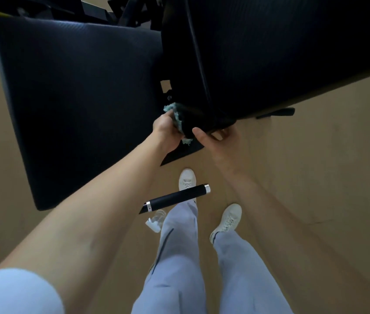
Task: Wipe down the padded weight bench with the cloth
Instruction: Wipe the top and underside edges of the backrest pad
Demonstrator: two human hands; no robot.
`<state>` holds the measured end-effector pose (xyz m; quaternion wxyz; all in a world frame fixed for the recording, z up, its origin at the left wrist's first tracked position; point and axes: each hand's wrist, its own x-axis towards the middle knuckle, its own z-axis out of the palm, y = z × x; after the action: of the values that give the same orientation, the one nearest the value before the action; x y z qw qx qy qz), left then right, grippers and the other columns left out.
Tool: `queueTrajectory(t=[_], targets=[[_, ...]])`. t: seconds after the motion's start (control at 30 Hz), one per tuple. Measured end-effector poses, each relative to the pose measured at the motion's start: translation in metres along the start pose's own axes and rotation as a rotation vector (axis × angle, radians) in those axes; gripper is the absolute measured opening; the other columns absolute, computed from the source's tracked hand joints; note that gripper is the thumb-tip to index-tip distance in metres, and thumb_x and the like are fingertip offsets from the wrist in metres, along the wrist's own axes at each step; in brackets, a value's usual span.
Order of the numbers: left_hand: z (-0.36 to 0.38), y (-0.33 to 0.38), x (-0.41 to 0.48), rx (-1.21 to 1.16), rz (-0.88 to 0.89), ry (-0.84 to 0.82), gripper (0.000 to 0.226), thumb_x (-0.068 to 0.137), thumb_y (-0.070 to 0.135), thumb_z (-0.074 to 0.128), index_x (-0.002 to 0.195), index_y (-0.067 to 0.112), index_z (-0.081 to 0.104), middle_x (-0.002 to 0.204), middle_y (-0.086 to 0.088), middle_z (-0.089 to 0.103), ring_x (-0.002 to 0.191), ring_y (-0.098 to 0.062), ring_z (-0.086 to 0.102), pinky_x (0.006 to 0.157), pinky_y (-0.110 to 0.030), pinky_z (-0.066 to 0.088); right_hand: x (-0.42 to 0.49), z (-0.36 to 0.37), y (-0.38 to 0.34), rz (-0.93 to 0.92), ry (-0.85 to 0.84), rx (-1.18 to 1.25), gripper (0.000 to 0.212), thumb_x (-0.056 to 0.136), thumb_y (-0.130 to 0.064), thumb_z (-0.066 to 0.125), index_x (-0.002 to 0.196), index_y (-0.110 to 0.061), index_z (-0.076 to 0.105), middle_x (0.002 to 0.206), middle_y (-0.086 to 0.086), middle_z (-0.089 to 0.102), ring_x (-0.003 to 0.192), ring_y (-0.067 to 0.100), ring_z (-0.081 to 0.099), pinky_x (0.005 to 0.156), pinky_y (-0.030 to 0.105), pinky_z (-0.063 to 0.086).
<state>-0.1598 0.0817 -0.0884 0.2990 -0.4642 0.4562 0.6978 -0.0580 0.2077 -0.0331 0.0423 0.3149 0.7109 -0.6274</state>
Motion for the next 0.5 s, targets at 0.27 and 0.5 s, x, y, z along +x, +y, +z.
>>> queueTrajectory(t=[0.27, 0.5], targets=[[0.006, 0.04, 0.008, 0.08, 0.053, -0.058, 0.044, 0.11, 0.027, 0.036, 0.139, 0.001, 0.058, 0.136, -0.022, 0.064, 0.125, -0.037, 0.063, 0.101, -0.049, 0.053, -0.013, 0.036, 0.005, 0.376, -0.023, 0.246, 0.064, 0.075, -0.063, 0.08, 0.123, -0.023, 0.067, 0.12, -0.003, 0.074, 0.116, 0.016, 0.068, 0.108, 0.041, 0.051], [0.008, 0.072, 0.003, 0.266, 0.028, -0.145, 0.043, 0.108, 0.023, 0.035, 0.14, 0.002, 0.056, 0.136, -0.021, 0.065, 0.126, -0.036, 0.063, 0.101, -0.048, 0.054, -0.02, 0.078, -0.021, 0.682, 0.186, 0.347, 0.071, 0.07, -0.079, 0.069, 0.106, -0.017, 0.069, 0.106, 0.01, 0.073, 0.1, 0.03, 0.071, 0.097, 0.046, 0.057]])
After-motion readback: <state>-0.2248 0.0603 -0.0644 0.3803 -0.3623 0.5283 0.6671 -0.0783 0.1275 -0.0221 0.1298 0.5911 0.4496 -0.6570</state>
